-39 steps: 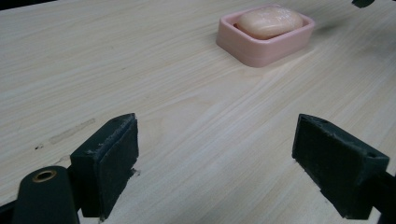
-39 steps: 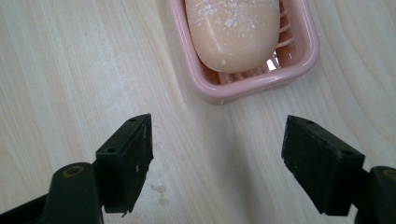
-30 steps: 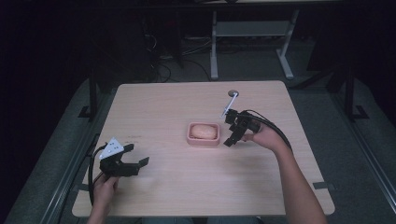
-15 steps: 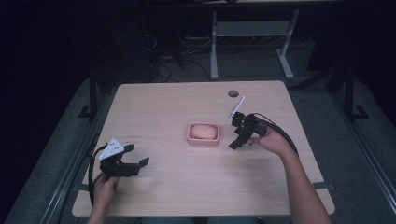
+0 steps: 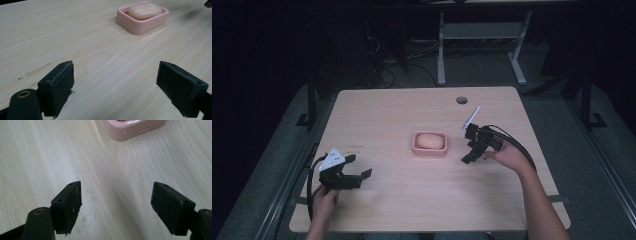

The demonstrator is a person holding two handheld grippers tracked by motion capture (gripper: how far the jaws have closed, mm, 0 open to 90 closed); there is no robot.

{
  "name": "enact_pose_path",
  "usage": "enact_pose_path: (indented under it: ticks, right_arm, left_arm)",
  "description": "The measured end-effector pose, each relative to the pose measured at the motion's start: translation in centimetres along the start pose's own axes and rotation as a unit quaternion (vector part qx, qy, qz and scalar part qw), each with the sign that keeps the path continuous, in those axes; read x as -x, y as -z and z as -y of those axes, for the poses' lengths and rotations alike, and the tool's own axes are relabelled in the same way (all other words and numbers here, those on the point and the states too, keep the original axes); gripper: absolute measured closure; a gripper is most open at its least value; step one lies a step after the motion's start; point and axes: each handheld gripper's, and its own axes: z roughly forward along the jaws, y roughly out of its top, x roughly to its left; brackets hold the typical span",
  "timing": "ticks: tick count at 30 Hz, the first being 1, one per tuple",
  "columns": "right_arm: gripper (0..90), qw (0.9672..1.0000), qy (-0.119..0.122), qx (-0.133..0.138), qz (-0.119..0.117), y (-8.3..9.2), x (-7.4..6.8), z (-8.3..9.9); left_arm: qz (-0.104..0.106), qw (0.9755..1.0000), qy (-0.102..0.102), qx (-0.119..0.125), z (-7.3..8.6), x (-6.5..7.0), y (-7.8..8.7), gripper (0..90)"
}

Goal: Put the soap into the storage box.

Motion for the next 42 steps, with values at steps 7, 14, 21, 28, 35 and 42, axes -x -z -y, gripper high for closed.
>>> enact_pose_path:
  ticks: [7, 14, 21, 28, 35, 42]
  right_arm:
    - [24.1, 0.9999, -0.009, 0.006, 0.000, 0.0, -0.3, 1.5]
    - [24.0, 0.9999, -0.014, 0.011, 0.001, -0.2, -0.5, 2.6]
    - [23.9, 0.9996, -0.019, 0.021, 0.002, -0.2, -1.0, 4.1]
    - [23.9, 0.9995, -0.021, 0.022, 0.004, 0.0, -1.5, 5.1]
    - [24.0, 0.9993, -0.023, 0.029, 0.006, -0.2, -2.3, 6.6]
    - [23.9, 0.9989, -0.030, 0.036, 0.007, -0.6, -3.2, 8.3]
  left_arm:
    - [0.000, 1.0000, -0.001, -0.001, 0.0, 0.0, 0.0, 14.3]
    - [0.000, 1.0000, -0.001, -0.002, 0.0, 0.0, 0.0, 14.2]
    - [0.000, 1.0000, 0.000, -0.002, 0.0, 0.1, -0.1, 14.3]
    - [0.000, 1.0000, -0.002, -0.003, 0.1, 0.1, -0.1, 14.3]
    - [0.000, 1.0000, -0.005, -0.008, 0.0, 0.1, -0.1, 14.3]
    - [0.000, 0.9999, -0.010, -0.010, 0.1, 0.2, -0.2, 14.3]
